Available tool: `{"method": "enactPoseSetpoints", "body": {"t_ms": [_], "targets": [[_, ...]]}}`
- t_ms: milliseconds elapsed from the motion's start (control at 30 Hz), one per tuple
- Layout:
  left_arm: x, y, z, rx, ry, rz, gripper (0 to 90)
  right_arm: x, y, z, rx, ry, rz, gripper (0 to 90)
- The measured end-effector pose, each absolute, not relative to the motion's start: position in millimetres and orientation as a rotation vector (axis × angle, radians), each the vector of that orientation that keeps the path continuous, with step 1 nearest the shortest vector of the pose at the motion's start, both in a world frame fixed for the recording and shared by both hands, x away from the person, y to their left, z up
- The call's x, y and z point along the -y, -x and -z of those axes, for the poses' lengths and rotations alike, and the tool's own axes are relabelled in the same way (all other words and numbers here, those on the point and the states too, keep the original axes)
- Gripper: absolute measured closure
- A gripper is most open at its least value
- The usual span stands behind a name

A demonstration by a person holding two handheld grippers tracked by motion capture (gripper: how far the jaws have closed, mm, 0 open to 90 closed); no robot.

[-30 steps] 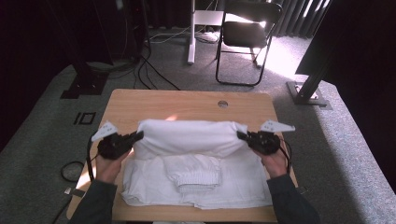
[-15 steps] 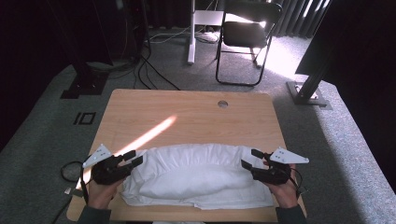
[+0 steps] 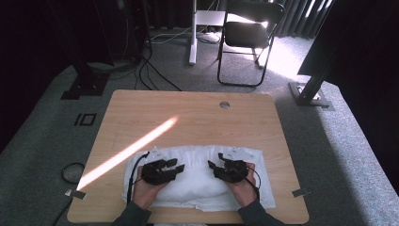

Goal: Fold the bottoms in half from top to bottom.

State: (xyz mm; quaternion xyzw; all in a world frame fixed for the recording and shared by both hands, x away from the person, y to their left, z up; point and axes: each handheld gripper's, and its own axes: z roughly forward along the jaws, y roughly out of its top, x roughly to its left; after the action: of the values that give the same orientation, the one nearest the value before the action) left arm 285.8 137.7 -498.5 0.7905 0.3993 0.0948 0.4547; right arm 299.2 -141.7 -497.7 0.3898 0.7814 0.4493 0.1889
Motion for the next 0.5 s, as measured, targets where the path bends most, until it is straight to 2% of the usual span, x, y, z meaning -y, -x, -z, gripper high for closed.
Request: {"method": "enactPoseSetpoints", "body": {"t_ms": [100, 267, 500], "targets": [[-134, -279, 515, -1.009, -2.000, -0.227, 56.6, 143, -293, 518, -2.244, -1.124, -1.208, 48.7], [-124, -273, 535, -0.967, -2.073, -0.329, 57.0, 149, -277, 539, -2.292, -1.118, -1.166, 50.1], [-122, -294, 546, -1.008, -2.033, -0.374, 59.0, 139, -294, 549, -2.302, -1.128, -1.133, 51.0]]}}
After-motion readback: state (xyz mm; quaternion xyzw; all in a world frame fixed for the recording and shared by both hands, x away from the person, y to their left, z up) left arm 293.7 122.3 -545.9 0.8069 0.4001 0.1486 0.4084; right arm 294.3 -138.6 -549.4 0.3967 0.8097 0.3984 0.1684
